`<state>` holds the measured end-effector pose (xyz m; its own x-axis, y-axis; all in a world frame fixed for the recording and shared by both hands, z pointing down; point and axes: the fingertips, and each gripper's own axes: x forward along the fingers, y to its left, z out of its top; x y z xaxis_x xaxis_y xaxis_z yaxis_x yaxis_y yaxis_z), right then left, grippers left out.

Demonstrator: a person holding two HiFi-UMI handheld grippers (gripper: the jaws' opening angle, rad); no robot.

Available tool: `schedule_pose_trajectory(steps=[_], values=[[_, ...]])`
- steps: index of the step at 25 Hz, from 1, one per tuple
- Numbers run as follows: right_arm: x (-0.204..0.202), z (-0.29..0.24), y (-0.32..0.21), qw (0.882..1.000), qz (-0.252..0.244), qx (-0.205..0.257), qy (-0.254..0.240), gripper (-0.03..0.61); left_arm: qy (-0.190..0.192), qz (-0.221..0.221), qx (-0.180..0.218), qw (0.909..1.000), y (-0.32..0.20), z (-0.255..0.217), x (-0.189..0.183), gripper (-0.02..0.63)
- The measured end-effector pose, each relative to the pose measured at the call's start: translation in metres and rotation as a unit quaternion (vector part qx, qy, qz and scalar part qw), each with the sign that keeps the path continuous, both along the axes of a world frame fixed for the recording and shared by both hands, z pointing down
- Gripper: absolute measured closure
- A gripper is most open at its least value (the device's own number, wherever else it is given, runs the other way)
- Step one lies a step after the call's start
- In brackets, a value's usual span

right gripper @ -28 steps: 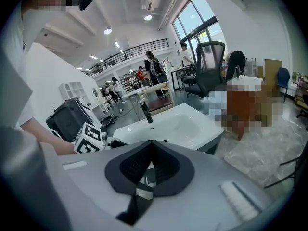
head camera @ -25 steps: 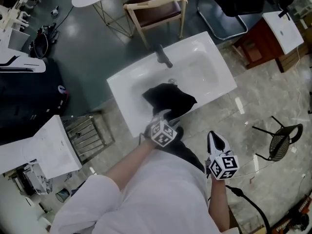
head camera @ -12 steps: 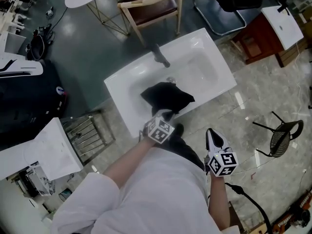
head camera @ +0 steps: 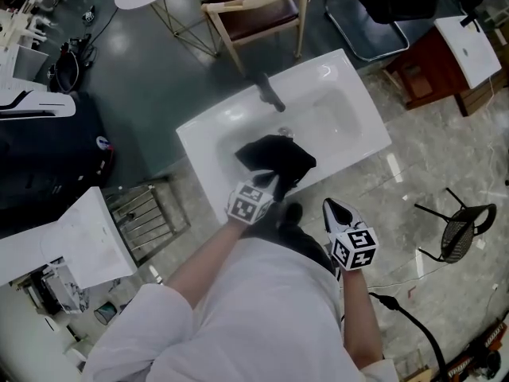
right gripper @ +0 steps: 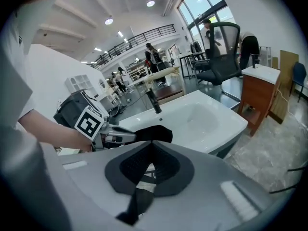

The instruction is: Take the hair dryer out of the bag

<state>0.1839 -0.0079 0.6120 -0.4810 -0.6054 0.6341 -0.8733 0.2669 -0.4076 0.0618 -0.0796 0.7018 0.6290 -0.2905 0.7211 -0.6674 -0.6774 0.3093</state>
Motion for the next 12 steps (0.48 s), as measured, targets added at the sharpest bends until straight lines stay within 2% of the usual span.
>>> schedule_pose_trajectory(steps=[7, 9, 12], values=[[-0.052, 0.034, -0.034, 0.996, -0.084, -0.028, -0.008, 0.57, 0.021, -0.02, -0.011, 0.9995, -0.014, -0.007, -0.019, 0.601], [-0.068, 0.047, -0.042, 0.994, -0.102, -0.046, -0.016, 0.527, 0.026, -0.024, -0.015, 0.9993, -0.017, -0.007, -0.025, 0.601], [-0.087, 0.068, -0.053, 0.99, -0.123, -0.071, -0.018, 0.526, 0.034, -0.027, -0.022, 0.9988, -0.021, -0.008, -0.03, 0.601]])
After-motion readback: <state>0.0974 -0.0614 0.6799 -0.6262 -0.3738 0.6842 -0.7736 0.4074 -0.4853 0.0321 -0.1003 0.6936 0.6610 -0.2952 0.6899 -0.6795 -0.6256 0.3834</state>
